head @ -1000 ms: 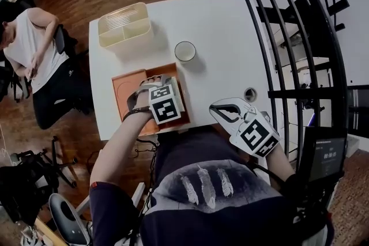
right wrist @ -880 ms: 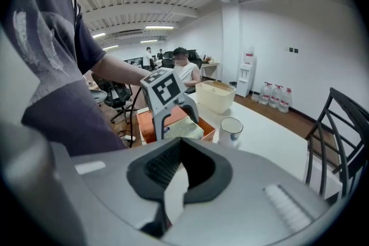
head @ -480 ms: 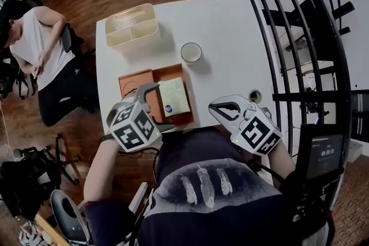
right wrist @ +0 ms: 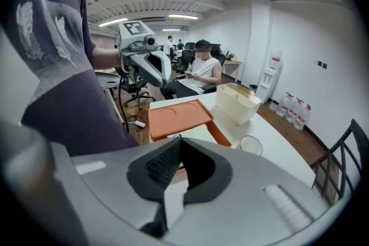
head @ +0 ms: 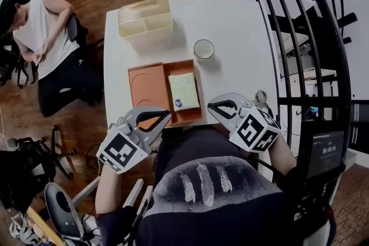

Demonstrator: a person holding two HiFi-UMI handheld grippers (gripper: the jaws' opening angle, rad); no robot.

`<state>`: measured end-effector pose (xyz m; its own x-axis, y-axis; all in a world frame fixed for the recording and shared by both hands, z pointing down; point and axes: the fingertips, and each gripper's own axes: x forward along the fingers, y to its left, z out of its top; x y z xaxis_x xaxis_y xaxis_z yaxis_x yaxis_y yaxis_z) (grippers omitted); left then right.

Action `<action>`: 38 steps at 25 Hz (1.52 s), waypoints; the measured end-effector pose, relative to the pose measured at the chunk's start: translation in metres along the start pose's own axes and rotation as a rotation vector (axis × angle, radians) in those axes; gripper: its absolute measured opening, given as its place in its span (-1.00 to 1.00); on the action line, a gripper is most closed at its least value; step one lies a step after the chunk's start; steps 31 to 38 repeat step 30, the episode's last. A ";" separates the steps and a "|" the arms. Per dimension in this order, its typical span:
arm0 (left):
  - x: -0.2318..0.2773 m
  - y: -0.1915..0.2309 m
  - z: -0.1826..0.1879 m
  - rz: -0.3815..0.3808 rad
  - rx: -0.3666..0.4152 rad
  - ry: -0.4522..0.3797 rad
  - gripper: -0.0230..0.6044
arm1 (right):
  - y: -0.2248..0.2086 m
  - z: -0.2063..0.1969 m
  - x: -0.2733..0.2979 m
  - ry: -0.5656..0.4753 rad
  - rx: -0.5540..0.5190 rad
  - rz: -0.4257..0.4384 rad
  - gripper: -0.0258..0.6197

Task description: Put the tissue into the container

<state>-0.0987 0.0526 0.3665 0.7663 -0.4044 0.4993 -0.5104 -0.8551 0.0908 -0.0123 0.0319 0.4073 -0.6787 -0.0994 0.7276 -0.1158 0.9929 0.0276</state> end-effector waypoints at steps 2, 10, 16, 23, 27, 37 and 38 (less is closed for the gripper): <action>-0.013 -0.008 -0.008 -0.003 -0.034 -0.054 -0.88 | 0.011 0.009 0.013 0.001 -0.010 -0.011 -0.91; -0.030 -0.013 -0.032 -0.017 -0.058 -0.041 -0.88 | 0.020 0.032 0.029 0.008 -0.005 -0.068 -0.91; -0.033 -0.009 -0.055 -0.025 -0.075 0.016 -0.88 | 0.029 0.034 0.043 0.029 0.018 -0.069 -0.91; -0.035 -0.003 -0.073 -0.020 -0.098 0.047 -0.88 | 0.027 0.034 0.055 0.031 0.044 -0.083 -0.91; -0.032 -0.004 -0.072 -0.023 -0.089 0.057 -0.88 | 0.024 0.030 0.055 0.049 0.045 -0.099 -0.91; -0.030 -0.007 -0.069 -0.024 -0.095 0.055 -0.88 | 0.023 0.026 0.054 0.056 0.047 -0.100 -0.91; -0.030 -0.007 -0.069 -0.024 -0.095 0.055 -0.88 | 0.023 0.026 0.054 0.056 0.047 -0.100 -0.91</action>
